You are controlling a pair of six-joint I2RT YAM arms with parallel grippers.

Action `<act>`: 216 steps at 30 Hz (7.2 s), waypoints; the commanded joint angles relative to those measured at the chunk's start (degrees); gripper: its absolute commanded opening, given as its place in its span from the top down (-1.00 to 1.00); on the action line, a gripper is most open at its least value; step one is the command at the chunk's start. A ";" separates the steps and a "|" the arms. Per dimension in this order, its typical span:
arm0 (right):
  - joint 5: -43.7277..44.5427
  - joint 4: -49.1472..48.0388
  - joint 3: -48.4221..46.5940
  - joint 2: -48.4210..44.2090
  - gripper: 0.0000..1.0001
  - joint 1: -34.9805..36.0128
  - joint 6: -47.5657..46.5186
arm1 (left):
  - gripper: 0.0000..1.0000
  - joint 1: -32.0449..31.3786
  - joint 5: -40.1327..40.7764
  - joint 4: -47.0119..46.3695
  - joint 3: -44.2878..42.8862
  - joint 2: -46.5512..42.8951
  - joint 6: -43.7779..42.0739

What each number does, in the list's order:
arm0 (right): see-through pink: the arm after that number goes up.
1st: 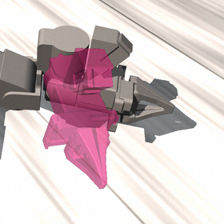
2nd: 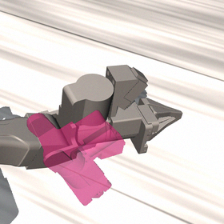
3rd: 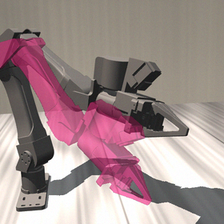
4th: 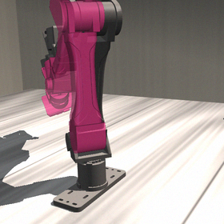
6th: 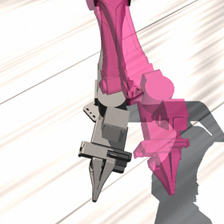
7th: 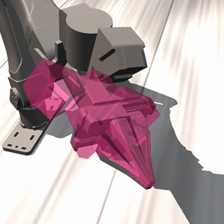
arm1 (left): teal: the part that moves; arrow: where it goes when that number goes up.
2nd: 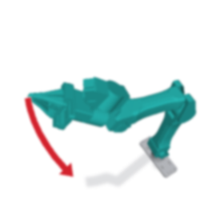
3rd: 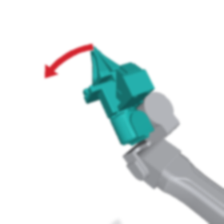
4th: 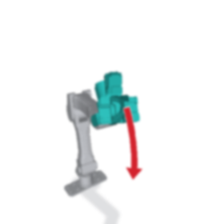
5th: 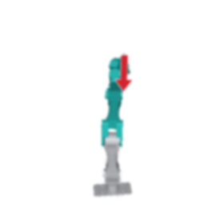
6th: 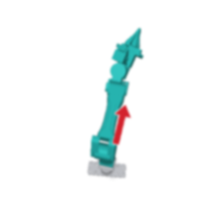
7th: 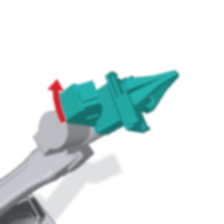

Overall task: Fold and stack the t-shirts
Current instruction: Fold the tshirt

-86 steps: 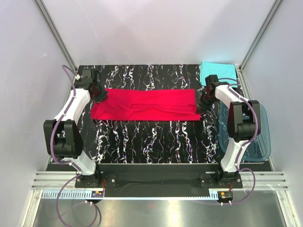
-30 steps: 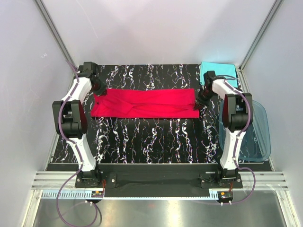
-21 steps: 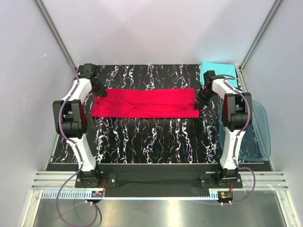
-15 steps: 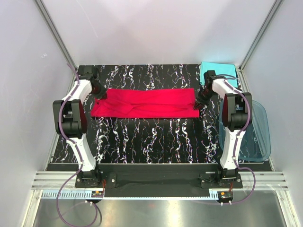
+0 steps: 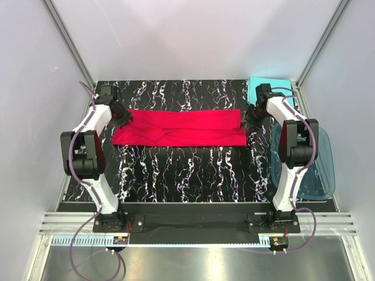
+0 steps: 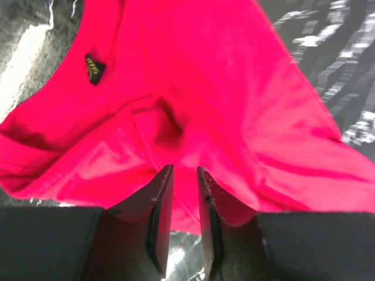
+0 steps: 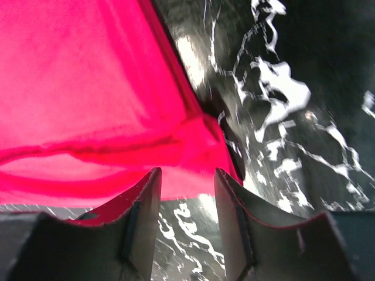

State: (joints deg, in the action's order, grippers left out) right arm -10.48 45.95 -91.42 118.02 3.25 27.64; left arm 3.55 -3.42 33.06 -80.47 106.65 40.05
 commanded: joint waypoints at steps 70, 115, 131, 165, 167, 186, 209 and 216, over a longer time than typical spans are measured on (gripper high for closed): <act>-4.64 -7.47 -3.76 6.61 0.98 4.05 2.16 | 0.67 -21.66 -12.84 -5.03 4.08 -0.91 -5.60; -1.74 -7.46 17.67 -3.14 0.65 3.43 -2.76 | 0.77 -16.03 -6.95 -5.29 -6.99 13.76 -7.53; -2.54 -2.72 29.28 -21.31 0.38 11.69 -0.92 | 0.36 -16.56 -9.85 -4.94 8.07 -12.15 -15.88; 1.25 -1.92 7.48 -5.96 0.11 20.84 -9.53 | 0.41 5.15 4.38 0.96 10.59 -2.33 6.97; 0.38 -2.62 9.14 -5.25 0.12 21.01 -9.27 | 0.42 5.32 5.35 0.78 9.81 0.38 6.62; -16.94 -11.33 13.57 -8.50 0.03 35.08 0.75 | 0.54 4.10 6.38 6.39 -35.35 26.94 -21.41; 2.83 1.07 -2.38 -0.15 -0.57 27.25 -17.71 | -0.05 -17.79 18.89 8.43 -20.79 15.34 0.98; 9.67 -2.62 8.25 -2.35 -0.50 27.16 -13.85 | -0.03 -17.79 13.98 10.44 -28.51 26.57 -0.23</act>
State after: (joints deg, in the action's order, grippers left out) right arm -5.85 46.13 -86.56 118.43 29.95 11.97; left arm -14.24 13.93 44.62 -104.14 129.16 38.63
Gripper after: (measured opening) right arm 0.760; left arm 0.518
